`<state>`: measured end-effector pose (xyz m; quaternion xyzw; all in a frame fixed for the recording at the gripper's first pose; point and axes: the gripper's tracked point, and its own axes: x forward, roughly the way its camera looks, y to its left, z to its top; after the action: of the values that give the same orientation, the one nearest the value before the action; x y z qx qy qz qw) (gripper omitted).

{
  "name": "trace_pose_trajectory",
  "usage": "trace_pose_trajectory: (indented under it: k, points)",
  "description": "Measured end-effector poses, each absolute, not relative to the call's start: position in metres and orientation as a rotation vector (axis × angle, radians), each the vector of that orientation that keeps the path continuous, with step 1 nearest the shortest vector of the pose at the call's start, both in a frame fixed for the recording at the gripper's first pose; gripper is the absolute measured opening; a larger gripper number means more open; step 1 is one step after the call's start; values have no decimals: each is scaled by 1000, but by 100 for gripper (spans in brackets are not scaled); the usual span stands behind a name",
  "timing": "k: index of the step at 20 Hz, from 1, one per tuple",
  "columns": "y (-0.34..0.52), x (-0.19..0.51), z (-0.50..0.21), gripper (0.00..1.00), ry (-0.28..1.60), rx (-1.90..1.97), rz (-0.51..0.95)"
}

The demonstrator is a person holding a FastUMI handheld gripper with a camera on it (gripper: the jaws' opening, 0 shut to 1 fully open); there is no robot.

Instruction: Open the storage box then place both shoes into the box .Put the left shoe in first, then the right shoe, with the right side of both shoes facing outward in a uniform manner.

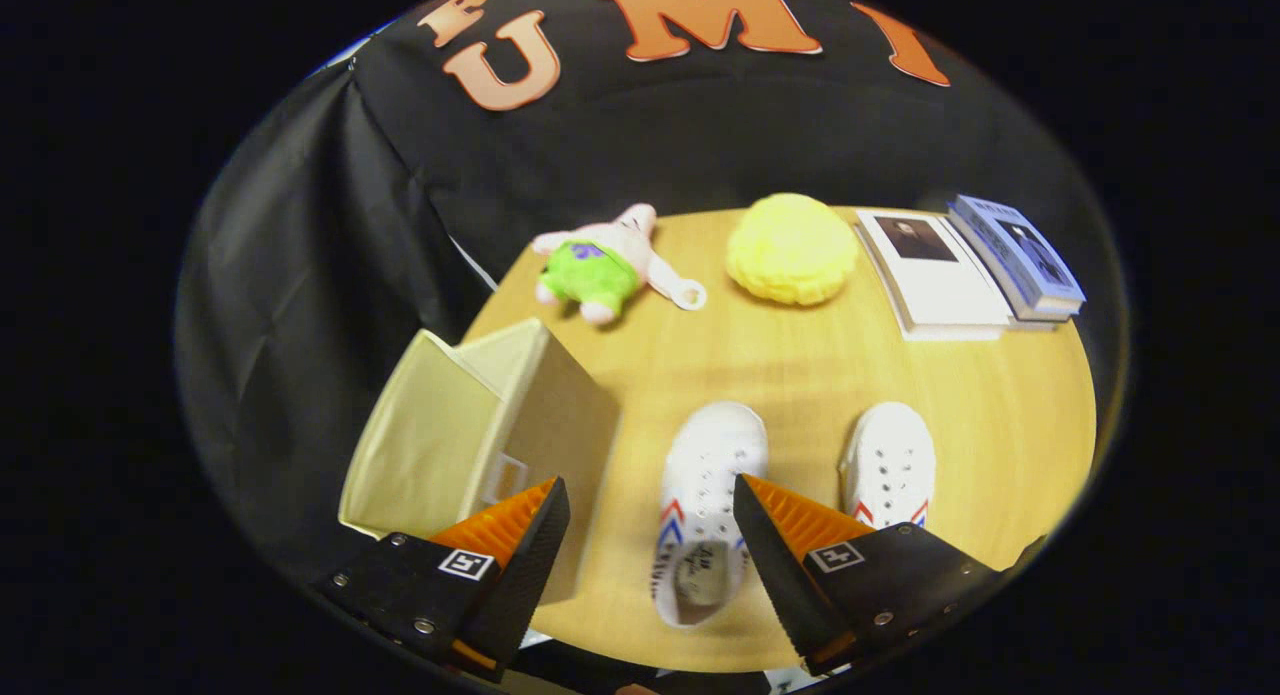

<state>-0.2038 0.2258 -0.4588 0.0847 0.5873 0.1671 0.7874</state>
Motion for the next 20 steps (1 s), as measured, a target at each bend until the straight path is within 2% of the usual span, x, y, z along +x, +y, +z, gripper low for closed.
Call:
trace_pose_trajectory:
  k: [5,11,15,17,19,20]
  points:
    - [191,-239,-509,98,1356,117,302]
    - [180,-255,-546,97,1369,30,319]
    - [190,-252,-557,87,1361,84,344]
    - [195,-252,-558,78,1344,125,380]
    - [201,-254,-557,66,1354,217,385]
    - [207,-257,-557,55,1375,276,387]
